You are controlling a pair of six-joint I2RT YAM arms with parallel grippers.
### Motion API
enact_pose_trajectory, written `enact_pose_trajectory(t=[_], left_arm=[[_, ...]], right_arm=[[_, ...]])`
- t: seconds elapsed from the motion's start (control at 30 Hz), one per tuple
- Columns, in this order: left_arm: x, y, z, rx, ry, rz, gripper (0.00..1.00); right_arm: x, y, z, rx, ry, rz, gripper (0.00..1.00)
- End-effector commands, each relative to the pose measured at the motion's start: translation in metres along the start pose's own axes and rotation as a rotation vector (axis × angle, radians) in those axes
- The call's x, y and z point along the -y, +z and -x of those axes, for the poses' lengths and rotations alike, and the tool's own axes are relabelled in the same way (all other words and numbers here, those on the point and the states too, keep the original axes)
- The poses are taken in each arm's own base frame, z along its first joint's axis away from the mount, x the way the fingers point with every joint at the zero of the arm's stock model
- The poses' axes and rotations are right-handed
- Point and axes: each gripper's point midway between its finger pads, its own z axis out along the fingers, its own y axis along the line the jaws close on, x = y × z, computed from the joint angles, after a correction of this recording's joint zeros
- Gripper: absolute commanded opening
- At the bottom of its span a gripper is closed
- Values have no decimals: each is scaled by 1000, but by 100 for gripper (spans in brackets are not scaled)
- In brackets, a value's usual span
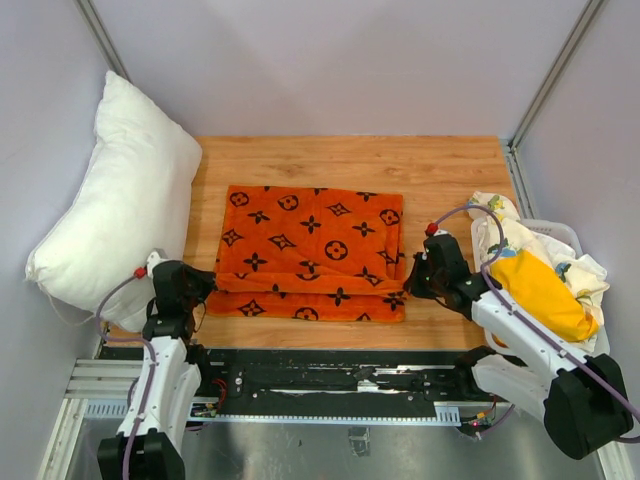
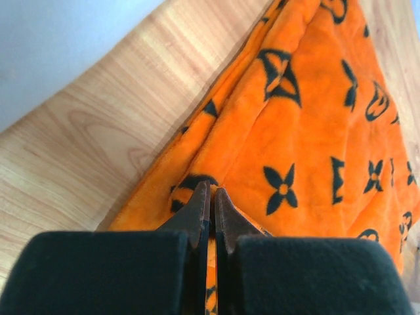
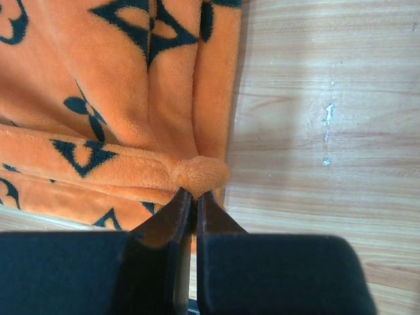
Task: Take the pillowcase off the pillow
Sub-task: Fold the pillowcase at the center of the board.
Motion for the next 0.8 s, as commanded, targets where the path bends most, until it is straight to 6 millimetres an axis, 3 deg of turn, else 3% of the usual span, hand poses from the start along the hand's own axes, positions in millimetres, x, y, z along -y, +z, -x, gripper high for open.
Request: enact_pose_trajectory(t=[0.0,0.13,0.2,0.3,0.37,0.4,0.43,0.5,0.63,0.77], left_arm=[[22,-7,42,135,26,-24,0],[55,-17,74,178,125,-73,0],[89,-32,103,218,197,-133,0],[123,-59,138,271,282,-166,0],[134,-79,157,328,304,-169,0],[133,-84,159,338,305,-153,0],[127,-83,156,331,303,-137,0],[107,-71,136,286,281,-110,0],[61,-31,70,115,182,-72,0],[43,-19,46,57,45,-36,0]], right_arm=[[-4,-1,9,29,-17,8,1],[-23,-25,62,153,-75,25,1],[-31,-48,102,260,-119,13,1],[-43,-97,160,446,-170,-5,1],[-49,-126,180,543,-187,16,1],[-51,-133,180,571,-188,38,1],[-51,-131,174,583,-187,62,1],[-46,-105,145,537,-176,100,1],[-34,-46,63,261,-85,147,1],[-22,-15,-4,41,-32,156,1]])
